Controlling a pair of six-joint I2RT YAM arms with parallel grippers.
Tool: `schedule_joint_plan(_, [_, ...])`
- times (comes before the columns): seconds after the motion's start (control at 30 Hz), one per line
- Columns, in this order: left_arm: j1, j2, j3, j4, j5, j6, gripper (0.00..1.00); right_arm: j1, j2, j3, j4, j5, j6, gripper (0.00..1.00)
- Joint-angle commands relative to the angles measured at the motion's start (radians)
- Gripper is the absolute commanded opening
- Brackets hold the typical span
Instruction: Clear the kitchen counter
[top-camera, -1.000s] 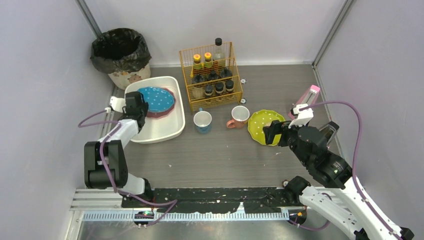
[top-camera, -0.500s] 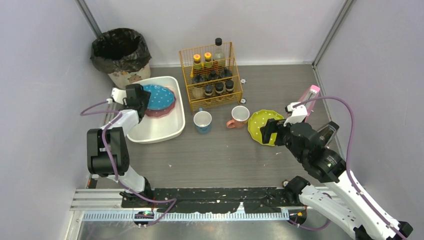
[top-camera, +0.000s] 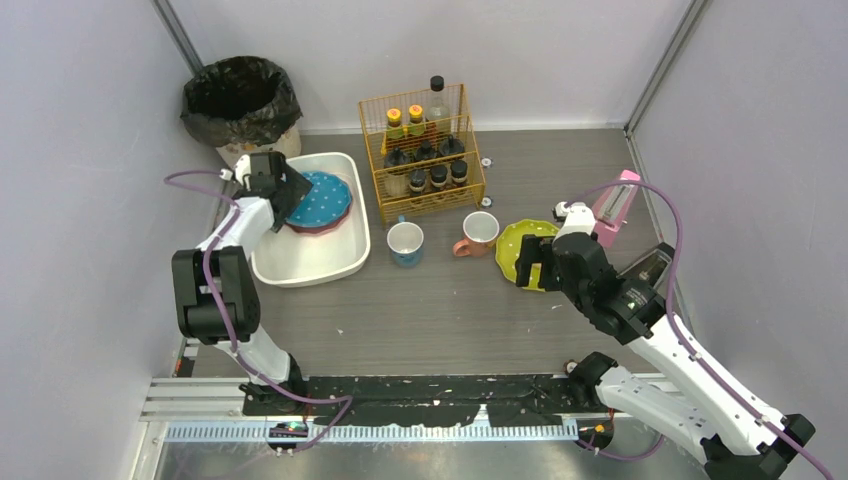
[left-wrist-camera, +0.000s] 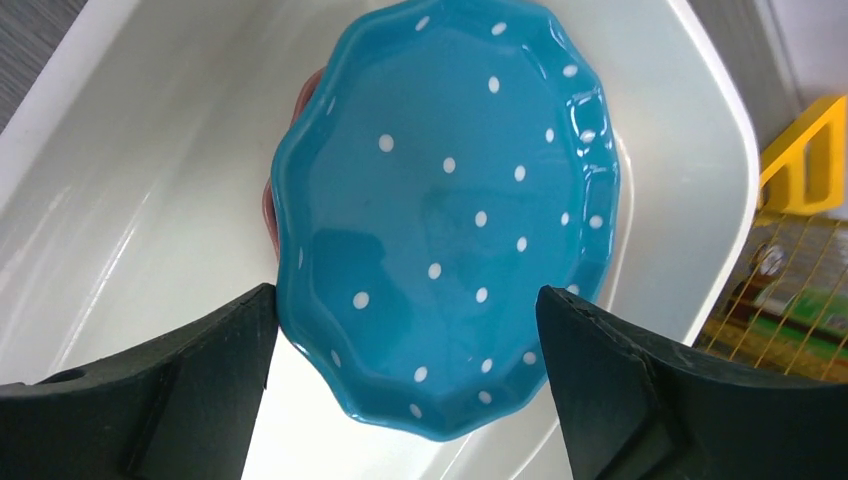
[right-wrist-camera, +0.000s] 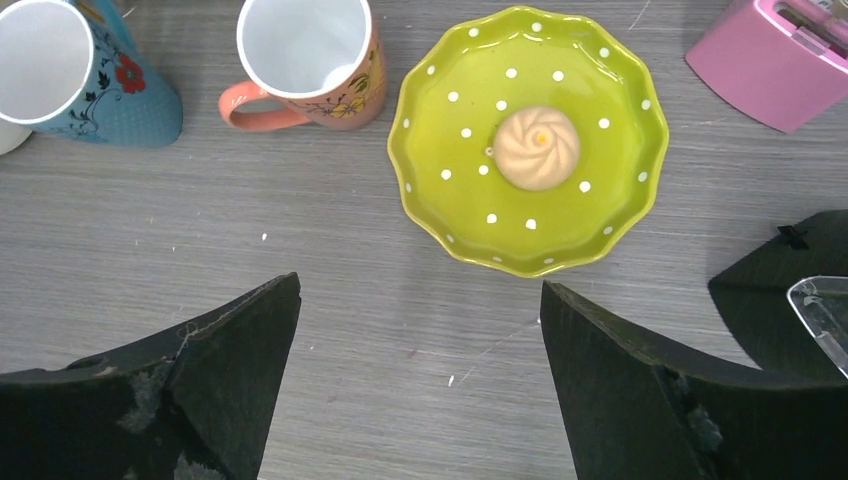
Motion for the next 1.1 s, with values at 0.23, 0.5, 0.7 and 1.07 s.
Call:
schedule_joint_plan(0.23, [-0.015,-0.020,0.175,-0.286,0.085,0.308,1.00,-0.147,0.093,0.010,-0.025,0.022,0.125,0.95])
schedule_joint_plan(0.5, [-0.157,-0.273,0.048,-0.269,0.104,0.351,0.99,-0.310,0.252,-0.033,0.040,0.008,0.225,0.97])
schedule_joint_plan(0.7, [-0.354,-0.566,-0.132,-0.266,0.111,0.354,0.99,-0.398,0.331,-0.107,0.090,-0.011,0.349,0.92])
schedule_joint_plan(1.07, [-0.434,-1.091,-0.485,-0.336,0.176,0.263,0.99,-0.479,0.411,-0.229,0.253,-0.029,0.551,0.63])
